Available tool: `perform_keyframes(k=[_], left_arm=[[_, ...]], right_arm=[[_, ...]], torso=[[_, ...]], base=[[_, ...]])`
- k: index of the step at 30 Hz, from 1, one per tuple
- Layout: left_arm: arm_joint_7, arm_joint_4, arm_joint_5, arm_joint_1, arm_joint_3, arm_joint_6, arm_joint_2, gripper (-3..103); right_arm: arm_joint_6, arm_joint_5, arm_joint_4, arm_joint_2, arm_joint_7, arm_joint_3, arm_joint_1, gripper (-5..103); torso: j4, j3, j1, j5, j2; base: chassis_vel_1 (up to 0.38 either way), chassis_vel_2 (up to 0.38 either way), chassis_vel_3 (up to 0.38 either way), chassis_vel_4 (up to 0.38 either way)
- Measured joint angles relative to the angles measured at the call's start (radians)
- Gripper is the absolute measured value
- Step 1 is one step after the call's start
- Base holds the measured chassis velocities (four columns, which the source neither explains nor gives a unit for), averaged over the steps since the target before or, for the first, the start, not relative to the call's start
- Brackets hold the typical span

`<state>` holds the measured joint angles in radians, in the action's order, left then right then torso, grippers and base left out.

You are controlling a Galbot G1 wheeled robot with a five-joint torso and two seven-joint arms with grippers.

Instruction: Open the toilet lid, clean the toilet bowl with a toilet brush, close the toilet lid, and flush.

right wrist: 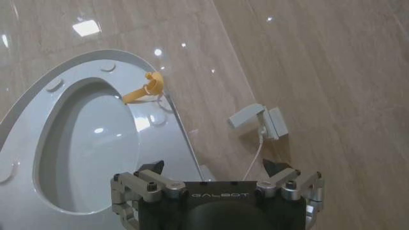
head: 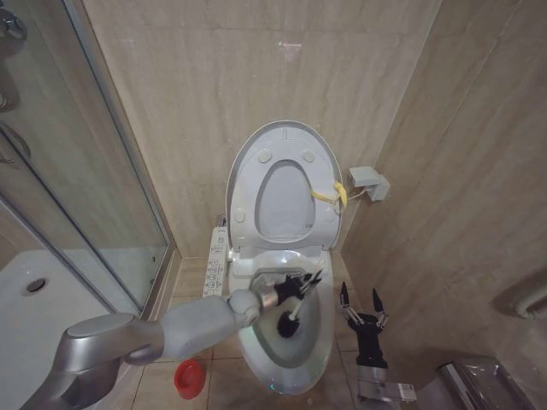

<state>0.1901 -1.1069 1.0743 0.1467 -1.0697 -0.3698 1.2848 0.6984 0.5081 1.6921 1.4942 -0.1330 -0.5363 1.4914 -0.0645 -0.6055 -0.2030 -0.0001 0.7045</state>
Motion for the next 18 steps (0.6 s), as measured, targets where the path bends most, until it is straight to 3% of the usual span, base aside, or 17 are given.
perform_keyframes(k=[5, 11, 14, 18], left_arm=[[-0.008, 0.002, 0.017, -0.013, 0.017, 0.006, 0.031, 18], [-0.004, 0.022, -0.013, 0.016, -0.054, -0.004, -0.008, 18], [-0.007, 0.023, -0.012, 0.015, -0.025, -0.004, 0.007, 18], [-0.015, 0.032, 0.001, -0.011, 0.048, -0.002, 0.077, 18]], right_arm=[[0.000, 0.000, 0.003, 0.001, 0.000, 0.001, 0.001, 100], [0.001, 0.000, 0.016, -0.004, 0.000, -0.007, 0.013, 100], [0.001, 0.001, 0.017, -0.005, 0.000, -0.008, 0.013, 100], [0.001, -0.001, 0.017, 0.003, 0.000, -0.005, 0.010, 100]], torso=[[-0.0005, 0.000, 0.000, 0.0001, 0.000], [0.0015, 0.000, 0.000, 0.0002, 0.000], [0.0011, 0.000, 0.000, 0.0001, 0.000], [-0.0003, 0.000, 0.000, 0.0002, 0.000]], base=[[0.000, 0.000, 0.000, 0.000], [0.000, 0.000, 0.000, 0.000], [0.000, 0.000, 0.000, 0.000], [0.000, 0.000, 0.000, 0.000]])
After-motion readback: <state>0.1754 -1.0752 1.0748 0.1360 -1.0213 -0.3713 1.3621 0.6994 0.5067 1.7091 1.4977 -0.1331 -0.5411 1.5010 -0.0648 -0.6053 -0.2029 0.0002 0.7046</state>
